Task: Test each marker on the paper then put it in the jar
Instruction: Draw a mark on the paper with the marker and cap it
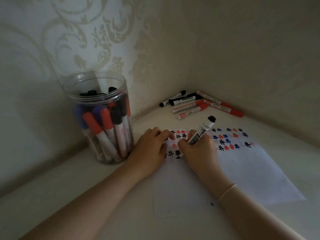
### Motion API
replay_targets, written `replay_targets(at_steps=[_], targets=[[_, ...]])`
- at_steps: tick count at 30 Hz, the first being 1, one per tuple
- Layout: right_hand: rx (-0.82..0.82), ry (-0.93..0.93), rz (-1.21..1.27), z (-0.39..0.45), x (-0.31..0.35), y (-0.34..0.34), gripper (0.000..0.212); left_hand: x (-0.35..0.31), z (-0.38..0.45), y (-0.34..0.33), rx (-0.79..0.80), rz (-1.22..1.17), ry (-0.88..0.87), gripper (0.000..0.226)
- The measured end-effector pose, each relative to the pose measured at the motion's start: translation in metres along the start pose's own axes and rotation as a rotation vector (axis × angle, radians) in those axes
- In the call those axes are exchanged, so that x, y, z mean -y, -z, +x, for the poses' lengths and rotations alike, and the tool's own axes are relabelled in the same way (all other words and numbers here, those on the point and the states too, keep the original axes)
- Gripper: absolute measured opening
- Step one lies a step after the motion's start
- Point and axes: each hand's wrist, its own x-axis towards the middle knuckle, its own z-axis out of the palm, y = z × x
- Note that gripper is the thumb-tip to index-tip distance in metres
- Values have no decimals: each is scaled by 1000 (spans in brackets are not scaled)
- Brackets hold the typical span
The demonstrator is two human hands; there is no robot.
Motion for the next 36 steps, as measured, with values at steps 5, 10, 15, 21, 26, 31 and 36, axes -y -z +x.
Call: replay_targets(at_steps=[5,10,15,21,26,31,36], targets=[[4,-30,95,1,0,3,27,0,-1,1,4,3,7,31],[45,-1,56,-1,0,1,26,0,-1,2,10,-14,9,32],[-19,3,88,0,-2,4,33,-1,0,1,15,6,9,30],[17,-14,110,0,-2,2,27,-1,0,1,18,-6,3,31],[33,-30,79,2,-3,3,35,-1,-1,1,16,-7,7,31],[-11,-31,118,0,-2,3,33,-2,0,2,27,5,5,29],[22,-26,14,2,-3,1,35,-1,-1,1,36,0,9,30]])
